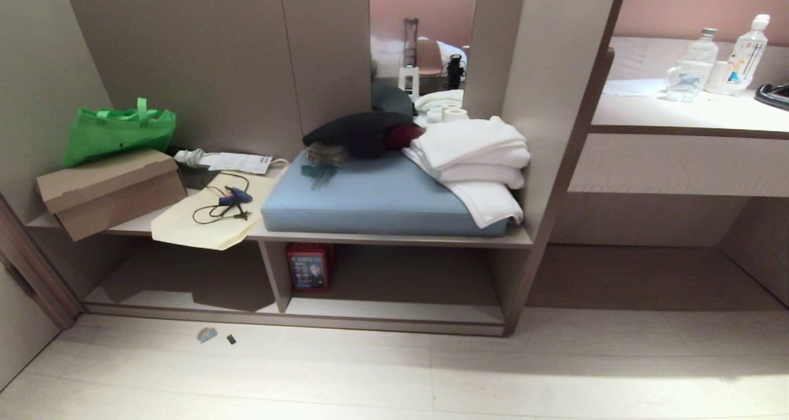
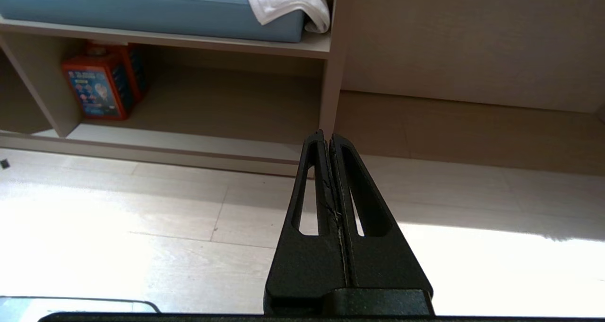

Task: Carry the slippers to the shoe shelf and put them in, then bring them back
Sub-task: Pick up the slippers on the floor

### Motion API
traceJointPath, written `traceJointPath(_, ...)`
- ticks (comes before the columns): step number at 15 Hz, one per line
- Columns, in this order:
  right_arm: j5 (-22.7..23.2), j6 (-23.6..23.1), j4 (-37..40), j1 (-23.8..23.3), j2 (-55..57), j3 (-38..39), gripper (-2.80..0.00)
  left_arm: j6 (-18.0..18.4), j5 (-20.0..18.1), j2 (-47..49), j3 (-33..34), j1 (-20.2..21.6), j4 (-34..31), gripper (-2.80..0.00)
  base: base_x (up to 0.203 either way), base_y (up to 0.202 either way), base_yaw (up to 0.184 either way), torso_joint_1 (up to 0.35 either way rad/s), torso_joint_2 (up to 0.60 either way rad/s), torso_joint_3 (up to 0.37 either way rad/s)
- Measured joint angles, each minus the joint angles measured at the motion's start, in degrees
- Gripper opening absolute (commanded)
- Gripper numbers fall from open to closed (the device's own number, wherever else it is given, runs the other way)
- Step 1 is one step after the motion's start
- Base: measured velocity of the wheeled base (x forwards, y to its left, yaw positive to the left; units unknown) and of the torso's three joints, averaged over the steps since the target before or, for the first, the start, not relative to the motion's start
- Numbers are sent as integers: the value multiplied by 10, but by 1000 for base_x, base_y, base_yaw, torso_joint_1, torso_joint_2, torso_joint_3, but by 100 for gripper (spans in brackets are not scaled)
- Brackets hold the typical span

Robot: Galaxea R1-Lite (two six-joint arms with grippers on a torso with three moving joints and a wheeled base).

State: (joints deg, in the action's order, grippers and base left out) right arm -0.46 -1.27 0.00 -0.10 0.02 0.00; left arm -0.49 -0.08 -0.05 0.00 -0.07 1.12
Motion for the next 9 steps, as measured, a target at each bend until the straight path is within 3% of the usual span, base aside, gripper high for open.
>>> traceJointPath(2, 0, 0, 0, 0, 0, 0, -280, 0, 0, 0, 0, 0, 0, -280, 1, -4, 56, 2, 1, 1)
traceJointPath(9, 0, 1, 0, 0, 0, 0, -280, -1, 0, 0, 0, 0, 0, -280, 0, -11, 176, 1, 4, 1)
